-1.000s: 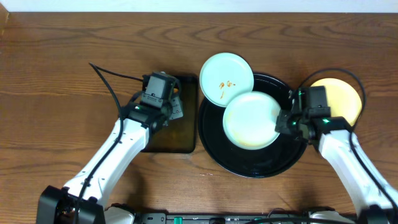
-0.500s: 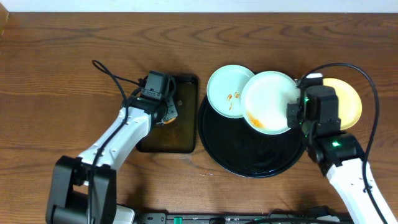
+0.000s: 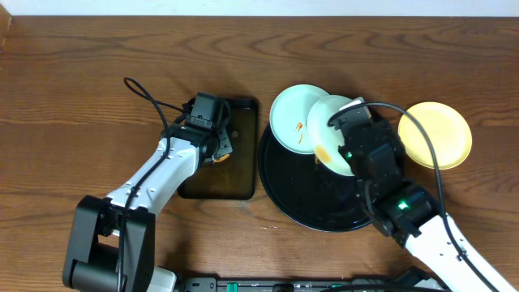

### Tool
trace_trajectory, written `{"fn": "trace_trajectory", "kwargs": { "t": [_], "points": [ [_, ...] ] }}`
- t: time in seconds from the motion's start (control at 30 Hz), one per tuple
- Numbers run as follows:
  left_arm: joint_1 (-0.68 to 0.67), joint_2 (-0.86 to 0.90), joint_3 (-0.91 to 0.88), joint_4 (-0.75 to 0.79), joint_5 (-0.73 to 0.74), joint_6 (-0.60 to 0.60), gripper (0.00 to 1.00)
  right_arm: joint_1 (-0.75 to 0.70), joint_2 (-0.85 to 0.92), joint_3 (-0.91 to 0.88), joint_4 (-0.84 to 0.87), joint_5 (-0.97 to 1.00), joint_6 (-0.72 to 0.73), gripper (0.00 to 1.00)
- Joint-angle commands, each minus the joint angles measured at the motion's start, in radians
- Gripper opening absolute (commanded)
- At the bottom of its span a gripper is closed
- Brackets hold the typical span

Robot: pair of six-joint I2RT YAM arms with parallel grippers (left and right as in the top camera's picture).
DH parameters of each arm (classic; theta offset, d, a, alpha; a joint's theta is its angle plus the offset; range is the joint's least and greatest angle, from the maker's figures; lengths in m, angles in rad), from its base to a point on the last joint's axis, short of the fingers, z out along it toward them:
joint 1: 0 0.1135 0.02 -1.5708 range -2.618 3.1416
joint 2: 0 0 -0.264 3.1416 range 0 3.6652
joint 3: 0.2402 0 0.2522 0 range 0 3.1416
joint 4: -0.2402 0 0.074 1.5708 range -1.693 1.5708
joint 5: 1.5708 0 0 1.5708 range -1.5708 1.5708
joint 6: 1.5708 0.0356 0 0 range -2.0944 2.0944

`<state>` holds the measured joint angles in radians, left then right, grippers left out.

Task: Clean dirty plates on tray and stack at the side
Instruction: 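Carry the mint-green plate right and stack it on the yellow plate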

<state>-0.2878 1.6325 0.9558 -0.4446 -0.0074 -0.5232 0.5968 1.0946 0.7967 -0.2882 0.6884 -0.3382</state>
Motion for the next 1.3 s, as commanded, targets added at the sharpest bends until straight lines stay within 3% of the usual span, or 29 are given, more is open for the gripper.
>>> {"fn": "trace_trajectory", "kwargs": {
  "t": [0.0,0.37,0.6,0.73,1.0,1.27],
  "points": [
    [0.004,0.008,-0.003,0.002,-0.02,0.006,0.08,0.04,-0.011,0.019,0.029,0.155,-0.084,0.01],
    [0.004,0.008,-0.003,0.002,-0.02,0.006,0.08,0.046,-0.011,0.019,0.096,0.177,-0.176,0.01],
    [0.004,0.008,-0.003,0.002,-0.02,0.006,0.08,0.044,-0.01,0.019,0.095,0.179,-0.151,0.01],
    [0.004,0.008,-0.003,0.001,-0.02,0.006,0.08,-0.014,-0.004,0.018,0.079,0.166,0.058,0.01],
    [0.004,0.008,-0.003,0.0,-0.02,0.006,0.08,-0.32,0.103,0.018,-0.049,-0.043,0.54,0.01],
    [0.004,0.008,-0.003,0.0,-0.02,0.006,0.08,-0.66,0.189,0.018,-0.037,-0.315,0.83,0.01]
  ]
}}
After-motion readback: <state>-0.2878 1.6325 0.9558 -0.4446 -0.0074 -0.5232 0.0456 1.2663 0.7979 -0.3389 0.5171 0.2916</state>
